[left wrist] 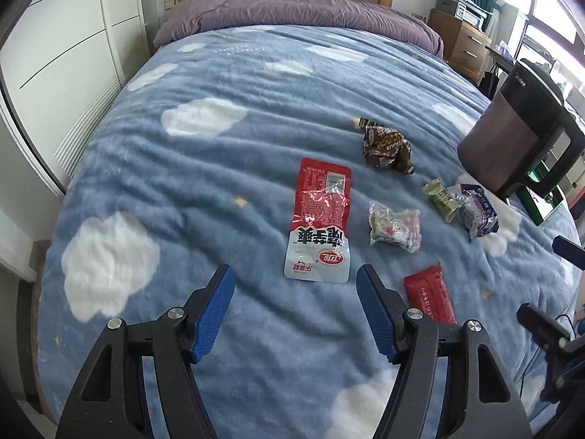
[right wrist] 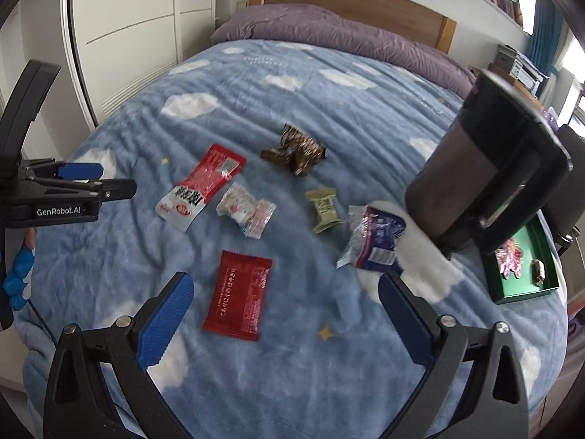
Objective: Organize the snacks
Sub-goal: 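Grasp the red spicy-strip packet with left tool while right tool grasps the red snack packet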
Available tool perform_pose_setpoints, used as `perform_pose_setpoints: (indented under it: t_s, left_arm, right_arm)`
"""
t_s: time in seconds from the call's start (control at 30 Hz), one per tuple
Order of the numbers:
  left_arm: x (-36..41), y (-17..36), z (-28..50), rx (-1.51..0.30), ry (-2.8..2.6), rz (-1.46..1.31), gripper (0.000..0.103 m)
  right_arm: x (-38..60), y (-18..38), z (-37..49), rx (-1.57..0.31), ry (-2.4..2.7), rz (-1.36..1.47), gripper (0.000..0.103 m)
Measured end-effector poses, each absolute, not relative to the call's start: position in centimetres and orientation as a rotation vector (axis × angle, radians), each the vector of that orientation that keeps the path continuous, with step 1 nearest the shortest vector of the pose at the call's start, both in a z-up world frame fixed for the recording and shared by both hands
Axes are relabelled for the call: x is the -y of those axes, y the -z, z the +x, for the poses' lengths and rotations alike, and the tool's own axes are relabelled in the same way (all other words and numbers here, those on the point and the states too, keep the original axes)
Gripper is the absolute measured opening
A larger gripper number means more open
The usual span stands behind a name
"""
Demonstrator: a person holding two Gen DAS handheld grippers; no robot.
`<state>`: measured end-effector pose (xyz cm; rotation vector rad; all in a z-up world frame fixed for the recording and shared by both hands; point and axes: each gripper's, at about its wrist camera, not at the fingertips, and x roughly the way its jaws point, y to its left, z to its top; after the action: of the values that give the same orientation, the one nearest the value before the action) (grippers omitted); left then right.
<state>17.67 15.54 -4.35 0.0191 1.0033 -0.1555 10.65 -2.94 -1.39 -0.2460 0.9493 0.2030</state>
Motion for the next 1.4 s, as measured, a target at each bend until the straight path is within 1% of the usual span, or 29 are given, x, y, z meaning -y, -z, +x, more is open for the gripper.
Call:
perform_pose_setpoints:
  t_s: [0.17,0.57,0.9,1.27,1.4]
  left_arm:
    - [-14.8,6.9,19.6,-1.045,0.179,0.038,0.063]
    - [-12.2,11.0,23.7,-1.116,0.216,0.09,0.063]
    - [-10.8,12.8,26.2,-1.145,0.201,0.126,0.063]
    - [-10.1,13.4,27.3,-1.167,0.167,0.152,0.065]
    - [-10.0,13.4,27.3,-1.169,0.161,0.147,0.064]
  right_arm:
    - [1.4,5.1,12.1,-1.027,-0.237,-0.255,0.103]
    - [0.3,10.2,14.2,-1.145,-0.255,-0.219,0.103]
    - [0.1,13.1,15.4,-1.213,-0.247,-0.222,0.103]
    - [0.7,14.4,16.5,-1.266,-0.232,-0.154,0.103]
    - [0.9,14.8,17.3,-1.288,-0.249,-0.14,0.103]
